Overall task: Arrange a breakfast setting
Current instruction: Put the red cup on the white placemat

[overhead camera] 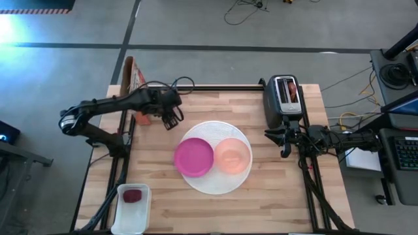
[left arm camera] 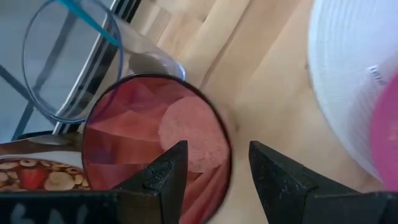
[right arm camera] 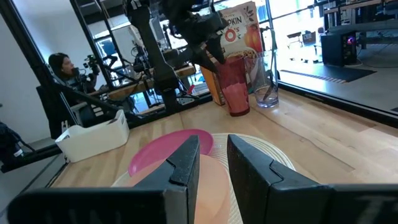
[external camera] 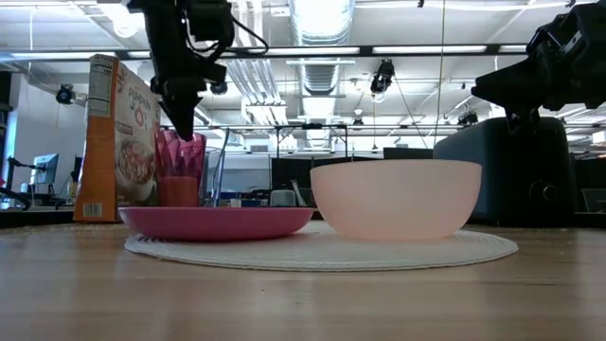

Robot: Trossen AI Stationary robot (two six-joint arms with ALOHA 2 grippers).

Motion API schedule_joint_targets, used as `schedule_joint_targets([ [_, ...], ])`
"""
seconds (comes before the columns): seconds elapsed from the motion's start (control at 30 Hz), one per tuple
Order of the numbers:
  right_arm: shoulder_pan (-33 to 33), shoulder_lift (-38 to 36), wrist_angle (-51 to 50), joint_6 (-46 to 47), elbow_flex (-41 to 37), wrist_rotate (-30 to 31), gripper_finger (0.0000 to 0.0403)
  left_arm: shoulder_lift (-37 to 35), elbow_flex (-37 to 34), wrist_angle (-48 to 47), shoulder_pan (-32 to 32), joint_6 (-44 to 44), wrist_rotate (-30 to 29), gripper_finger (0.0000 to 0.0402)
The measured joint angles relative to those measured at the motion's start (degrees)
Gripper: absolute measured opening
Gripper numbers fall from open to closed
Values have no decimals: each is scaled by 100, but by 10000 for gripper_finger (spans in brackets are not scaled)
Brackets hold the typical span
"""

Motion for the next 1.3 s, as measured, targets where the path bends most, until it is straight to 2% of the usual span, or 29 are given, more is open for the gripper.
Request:
schedule_joint_targets([
  [0.3,0,0,0,0,0,0,73,313,-26,19,56,422,4,146],
  [0.73,-1,0,-2,0,0,0,73,460,-31,-71,139,460,116,8],
  [1.03,-1,0,-2,0,0,0,73,419,-14,-61,133,489,764,2],
  [1.3,0,0,-2,0,0,0,73,418,319,-100,23,937,1168,1],
])
